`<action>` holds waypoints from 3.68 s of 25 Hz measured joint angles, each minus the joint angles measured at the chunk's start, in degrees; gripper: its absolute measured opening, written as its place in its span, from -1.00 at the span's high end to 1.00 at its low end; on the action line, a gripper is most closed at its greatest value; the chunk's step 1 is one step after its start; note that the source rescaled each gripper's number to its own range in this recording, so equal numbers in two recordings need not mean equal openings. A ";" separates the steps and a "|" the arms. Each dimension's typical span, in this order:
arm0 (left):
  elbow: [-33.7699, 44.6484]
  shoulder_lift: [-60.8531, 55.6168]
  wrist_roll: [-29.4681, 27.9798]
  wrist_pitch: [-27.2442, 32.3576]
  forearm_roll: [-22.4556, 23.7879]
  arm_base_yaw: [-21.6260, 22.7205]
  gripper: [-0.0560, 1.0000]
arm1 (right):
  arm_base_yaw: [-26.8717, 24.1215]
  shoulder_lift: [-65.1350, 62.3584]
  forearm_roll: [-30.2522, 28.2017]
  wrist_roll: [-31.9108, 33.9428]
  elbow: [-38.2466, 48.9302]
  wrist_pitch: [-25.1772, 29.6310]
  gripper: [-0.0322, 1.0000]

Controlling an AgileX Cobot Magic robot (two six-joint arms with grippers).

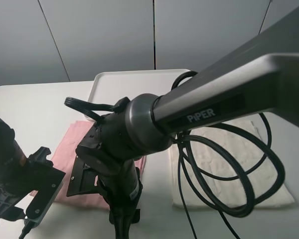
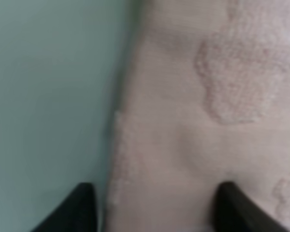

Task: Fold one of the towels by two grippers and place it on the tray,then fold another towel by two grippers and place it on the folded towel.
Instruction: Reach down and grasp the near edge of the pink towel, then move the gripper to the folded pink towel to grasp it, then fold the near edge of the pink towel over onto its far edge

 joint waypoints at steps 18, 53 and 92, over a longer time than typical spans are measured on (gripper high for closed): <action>0.00 0.10 -0.04 -3.01 0.23 0.00 -1.00 | -0.10 0.00 -2.83 0.00 0.00 -1.42 0.92; 0.05 -15.80 -16.51 -0.84 -7.25 0.00 0.87 | -2.52 -12.11 -3.48 11.21 0.45 2.07 0.92; 0.05 -10.38 -50.46 -33.35 -8.12 6.83 0.53 | -15.22 -13.52 -17.80 38.23 3.35 -8.44 0.92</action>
